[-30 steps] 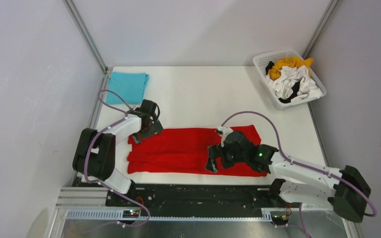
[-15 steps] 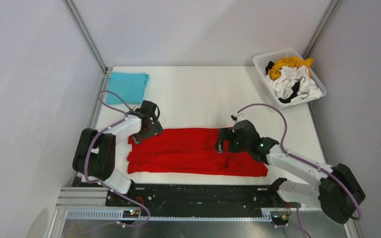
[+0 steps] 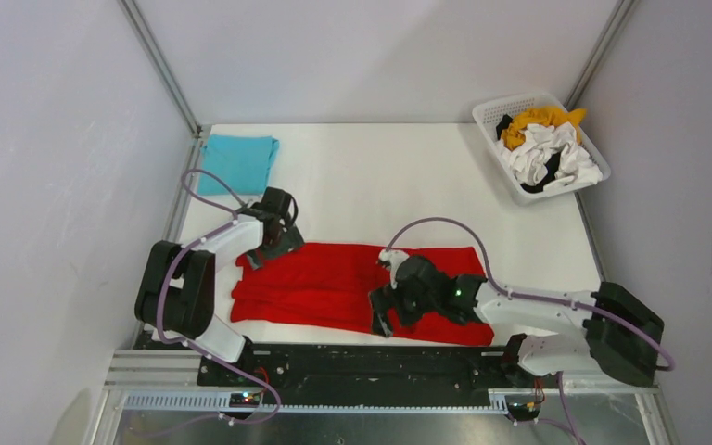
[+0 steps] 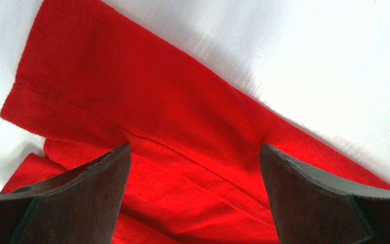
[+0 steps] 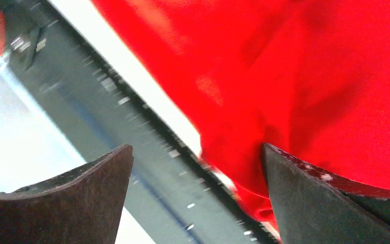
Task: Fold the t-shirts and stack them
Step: Fold the other side of the tshirt into a rectangle, then rotate the tshirt 90 degrees
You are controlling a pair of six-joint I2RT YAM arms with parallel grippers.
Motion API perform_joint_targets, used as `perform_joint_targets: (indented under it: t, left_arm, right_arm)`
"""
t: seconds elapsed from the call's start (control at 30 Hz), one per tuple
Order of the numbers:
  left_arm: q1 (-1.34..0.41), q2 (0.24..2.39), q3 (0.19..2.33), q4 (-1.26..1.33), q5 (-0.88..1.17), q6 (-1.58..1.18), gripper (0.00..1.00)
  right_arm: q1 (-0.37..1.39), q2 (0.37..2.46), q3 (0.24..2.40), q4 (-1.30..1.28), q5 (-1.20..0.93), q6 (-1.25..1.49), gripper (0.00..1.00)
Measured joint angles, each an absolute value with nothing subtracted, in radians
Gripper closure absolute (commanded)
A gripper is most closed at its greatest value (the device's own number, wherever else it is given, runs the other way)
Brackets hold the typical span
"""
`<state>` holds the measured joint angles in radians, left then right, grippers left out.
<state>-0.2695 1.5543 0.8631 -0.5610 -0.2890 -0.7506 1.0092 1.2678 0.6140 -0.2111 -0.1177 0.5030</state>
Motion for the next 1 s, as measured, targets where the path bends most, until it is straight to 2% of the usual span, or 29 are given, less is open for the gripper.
perform_joint_targets:
  t: [0.13,0.3,0.4,0.6,1.0]
  left_arm:
    - [-0.265,1.545,0.863,-0.561,-0.289,-0.751,0.0]
    - [-0.259,1.537,0.863,-0.561,-0.289,-0.75,0.0]
    - [-0.258,1.536,0.863,-0.561,-0.288,-0.75,0.0]
    - [-0.258,1.504,0.846,-0.558,-0.276,-0.75,0.0]
    - [-0.258,1.496,0.824,-0.56,-0.275,-0.75,0.0]
  right_arm:
    - [1.128,1.173,0.63,-0.224,-0.164,0.504,0.0]
    - [1.121,1.083,0.644,-0.302,-0.066,0.53,0.0]
    - [1.081,1.07,0.643,-0.374,0.005,0.595,0.01]
    - [0.871,1.063,0.543,-0.445,0.056,0.79,0.01]
    - [0.732,0.983,0.422,-0.426,0.03,1.02,0.01]
